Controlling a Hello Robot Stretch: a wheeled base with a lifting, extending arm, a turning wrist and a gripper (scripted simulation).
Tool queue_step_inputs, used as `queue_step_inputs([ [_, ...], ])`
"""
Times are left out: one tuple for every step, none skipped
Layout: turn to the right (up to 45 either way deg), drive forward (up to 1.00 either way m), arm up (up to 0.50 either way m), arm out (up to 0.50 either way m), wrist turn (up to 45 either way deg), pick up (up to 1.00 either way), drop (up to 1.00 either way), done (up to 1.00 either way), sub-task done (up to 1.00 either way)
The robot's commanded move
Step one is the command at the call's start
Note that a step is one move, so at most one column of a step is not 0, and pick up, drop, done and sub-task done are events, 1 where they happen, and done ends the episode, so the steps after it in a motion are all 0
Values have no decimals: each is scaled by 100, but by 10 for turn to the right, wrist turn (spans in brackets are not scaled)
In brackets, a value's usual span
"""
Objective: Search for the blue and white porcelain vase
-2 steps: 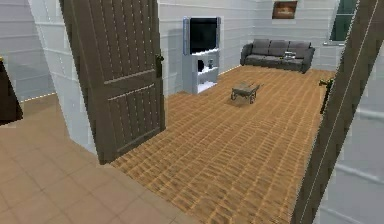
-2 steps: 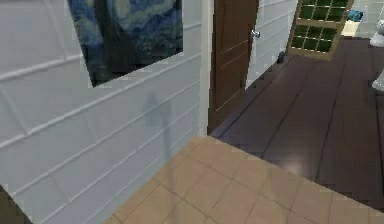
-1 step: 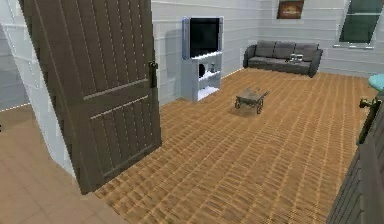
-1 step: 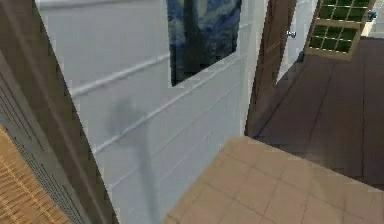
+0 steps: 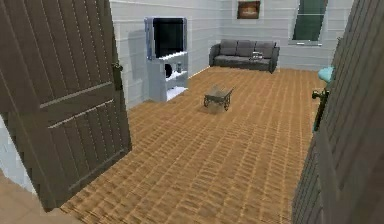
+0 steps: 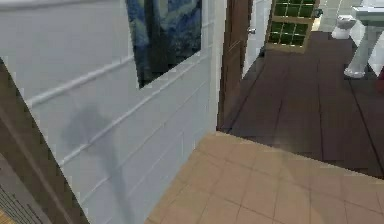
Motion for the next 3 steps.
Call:
queue_step_inputs([
  [0,100,0,0,0,0,0,0,0],
  [0,85,0,0,0,0,0,0,0],
  [-240,0,0,0,0,0,0,0,0],
])
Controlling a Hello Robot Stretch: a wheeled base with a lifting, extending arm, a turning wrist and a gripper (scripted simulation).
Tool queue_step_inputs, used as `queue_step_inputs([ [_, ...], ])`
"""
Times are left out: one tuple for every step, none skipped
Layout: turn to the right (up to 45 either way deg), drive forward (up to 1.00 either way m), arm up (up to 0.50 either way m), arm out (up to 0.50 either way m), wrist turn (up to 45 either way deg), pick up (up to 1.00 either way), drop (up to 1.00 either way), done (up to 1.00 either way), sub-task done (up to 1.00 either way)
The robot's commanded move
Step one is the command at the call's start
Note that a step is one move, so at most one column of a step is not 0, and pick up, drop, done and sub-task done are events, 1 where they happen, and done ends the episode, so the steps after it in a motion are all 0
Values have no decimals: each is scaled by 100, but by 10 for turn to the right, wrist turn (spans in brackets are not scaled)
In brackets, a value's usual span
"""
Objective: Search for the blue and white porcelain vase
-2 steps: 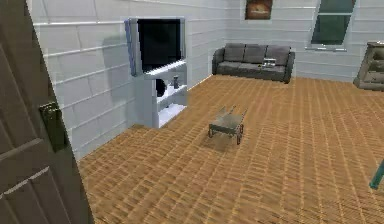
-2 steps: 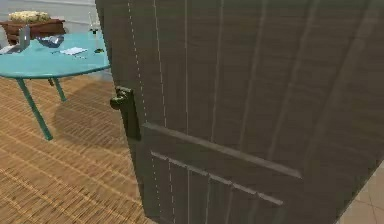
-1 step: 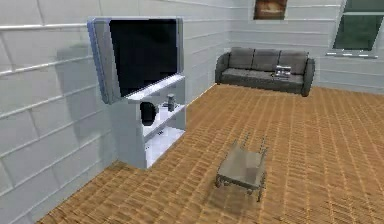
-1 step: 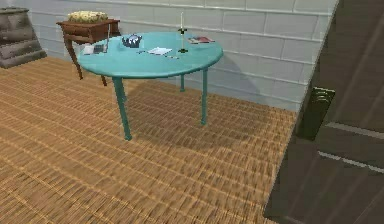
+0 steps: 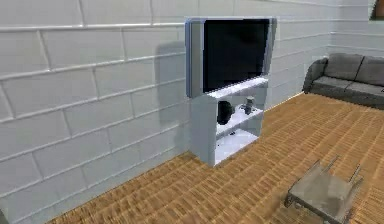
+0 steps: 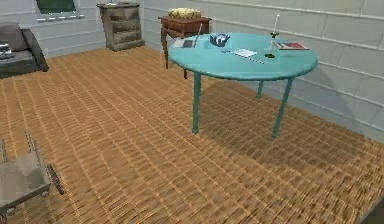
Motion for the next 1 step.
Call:
queue_step_inputs([
  [0,100,0,0,0,0,0,0,0],
])
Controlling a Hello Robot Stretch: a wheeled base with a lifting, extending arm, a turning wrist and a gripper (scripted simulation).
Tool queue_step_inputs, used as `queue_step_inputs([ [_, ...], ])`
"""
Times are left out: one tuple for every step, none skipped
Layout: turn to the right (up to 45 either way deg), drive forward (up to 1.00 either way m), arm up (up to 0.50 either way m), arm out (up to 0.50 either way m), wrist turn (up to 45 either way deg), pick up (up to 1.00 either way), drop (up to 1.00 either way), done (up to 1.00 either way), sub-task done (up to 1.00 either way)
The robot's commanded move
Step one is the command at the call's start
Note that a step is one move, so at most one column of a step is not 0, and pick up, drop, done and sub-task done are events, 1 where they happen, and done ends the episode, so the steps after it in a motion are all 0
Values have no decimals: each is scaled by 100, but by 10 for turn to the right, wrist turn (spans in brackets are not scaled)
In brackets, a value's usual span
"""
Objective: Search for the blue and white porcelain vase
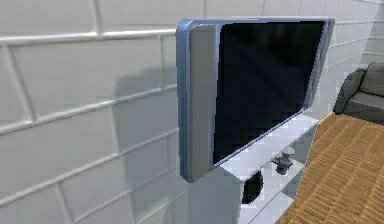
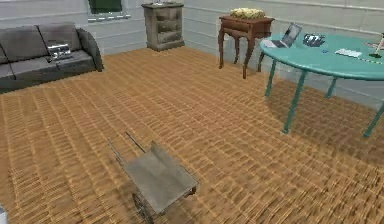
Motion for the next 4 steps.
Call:
queue_step_inputs([
  [-90,0,0,0,0,0,0,0,0],
  [0,10,0,0,0,0,0,0,0],
  [390,0,0,0,0,0,0,0,0],
  [0,0,0,0,0,0,0,100,0],
])
